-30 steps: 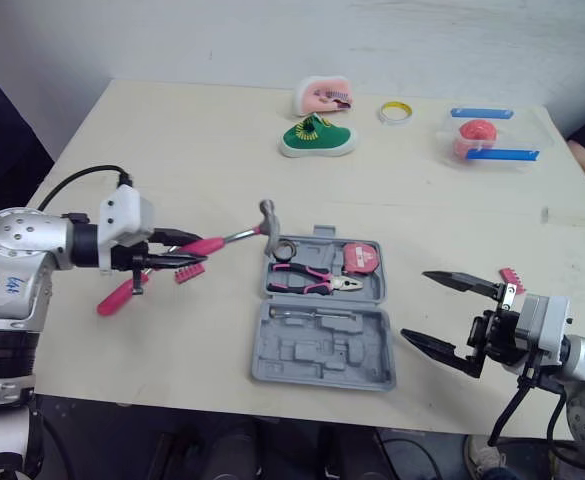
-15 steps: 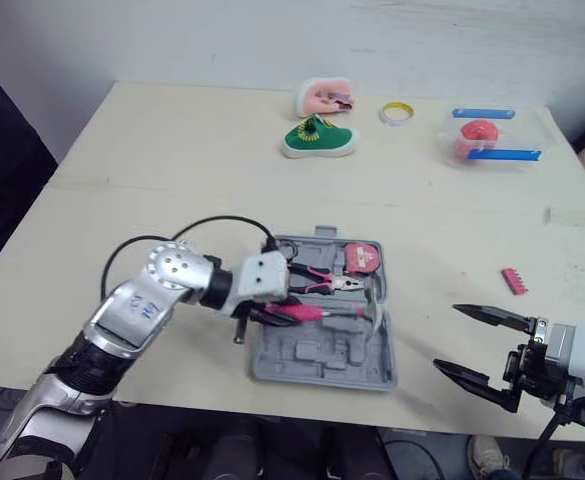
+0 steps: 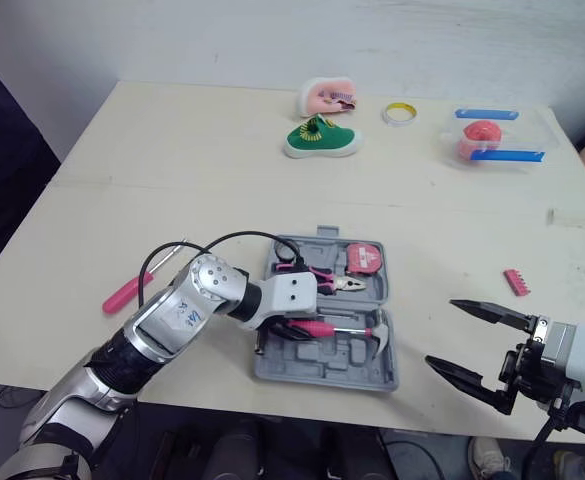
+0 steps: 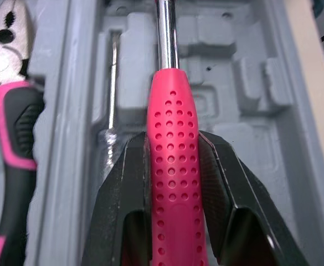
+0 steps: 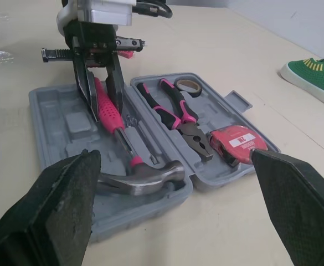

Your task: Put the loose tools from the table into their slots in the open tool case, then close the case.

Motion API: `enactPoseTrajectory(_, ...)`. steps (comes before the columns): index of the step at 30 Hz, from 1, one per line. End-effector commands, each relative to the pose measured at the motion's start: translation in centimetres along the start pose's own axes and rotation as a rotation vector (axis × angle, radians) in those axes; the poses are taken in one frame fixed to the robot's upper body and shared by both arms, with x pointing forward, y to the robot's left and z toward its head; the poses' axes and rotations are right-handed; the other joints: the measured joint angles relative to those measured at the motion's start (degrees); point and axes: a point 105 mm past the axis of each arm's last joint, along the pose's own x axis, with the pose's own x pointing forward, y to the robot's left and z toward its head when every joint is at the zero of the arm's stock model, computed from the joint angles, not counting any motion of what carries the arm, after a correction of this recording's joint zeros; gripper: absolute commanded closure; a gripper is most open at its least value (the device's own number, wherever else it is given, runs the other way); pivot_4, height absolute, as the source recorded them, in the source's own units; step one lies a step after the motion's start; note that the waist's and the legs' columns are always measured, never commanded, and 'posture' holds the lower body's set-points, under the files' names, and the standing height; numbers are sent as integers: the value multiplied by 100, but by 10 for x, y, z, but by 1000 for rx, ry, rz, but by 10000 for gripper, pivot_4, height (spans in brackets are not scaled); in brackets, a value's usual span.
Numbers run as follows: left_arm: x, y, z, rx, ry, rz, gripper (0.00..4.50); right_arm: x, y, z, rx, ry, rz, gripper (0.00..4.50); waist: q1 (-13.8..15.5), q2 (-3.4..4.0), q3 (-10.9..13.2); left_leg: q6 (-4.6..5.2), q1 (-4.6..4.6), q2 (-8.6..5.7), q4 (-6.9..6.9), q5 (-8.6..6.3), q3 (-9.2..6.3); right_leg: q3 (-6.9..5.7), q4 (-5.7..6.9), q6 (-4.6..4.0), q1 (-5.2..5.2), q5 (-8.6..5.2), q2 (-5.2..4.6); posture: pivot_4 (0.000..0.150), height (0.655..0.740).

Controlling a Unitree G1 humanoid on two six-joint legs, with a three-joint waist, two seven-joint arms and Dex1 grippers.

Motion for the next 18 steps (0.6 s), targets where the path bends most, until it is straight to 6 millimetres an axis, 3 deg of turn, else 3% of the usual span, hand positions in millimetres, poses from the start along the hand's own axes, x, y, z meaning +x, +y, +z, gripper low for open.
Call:
enactPoseTrajectory(1,2,0,4,48,31,14,39718,4,-3,15,-35,-23,-4,0,3,0,0,0,0,0,0,0,0,0,0,0,0,0,0,1500,7400)
enactPoseTrajectory(16,0,4,0,52,83,39,39718,7,-9,12,-26,-22,-8,0,49,0,0,1,1,0,3,1,0,0,2,0,1,0,1,1500,7400)
enactPoseTrajectory(18,2,1,17,78,-7,25,29488,7,-8,12,-24,-25,-8,0,54,0,0,1,1,0,3,1,0,0,4,0,1,0,1,1500,7400)
